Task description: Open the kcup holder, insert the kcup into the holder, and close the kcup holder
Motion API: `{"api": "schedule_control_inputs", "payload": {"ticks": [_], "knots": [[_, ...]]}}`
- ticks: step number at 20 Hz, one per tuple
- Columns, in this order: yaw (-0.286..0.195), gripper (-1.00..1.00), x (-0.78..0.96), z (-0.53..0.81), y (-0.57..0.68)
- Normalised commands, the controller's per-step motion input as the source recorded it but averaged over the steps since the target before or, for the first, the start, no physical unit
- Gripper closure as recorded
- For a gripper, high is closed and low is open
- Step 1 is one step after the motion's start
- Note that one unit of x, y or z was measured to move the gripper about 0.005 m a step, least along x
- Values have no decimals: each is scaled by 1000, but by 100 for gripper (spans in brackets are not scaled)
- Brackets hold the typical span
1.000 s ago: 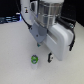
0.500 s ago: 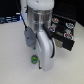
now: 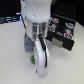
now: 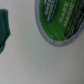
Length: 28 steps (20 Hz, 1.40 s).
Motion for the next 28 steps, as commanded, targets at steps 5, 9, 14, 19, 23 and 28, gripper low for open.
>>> {"api": "schedule_control_inputs", "payload": {"ticks": [5, 9, 14, 19, 23, 28], "knots": [[-34, -100, -135, -54, -211], [-40, -100, 5, -57, -125], [-42, -100, 62, -10, -39], [-16, 100, 21, -14, 12], [-10, -100, 9, -25, 18], [0, 100, 0, -160, 1]]}}
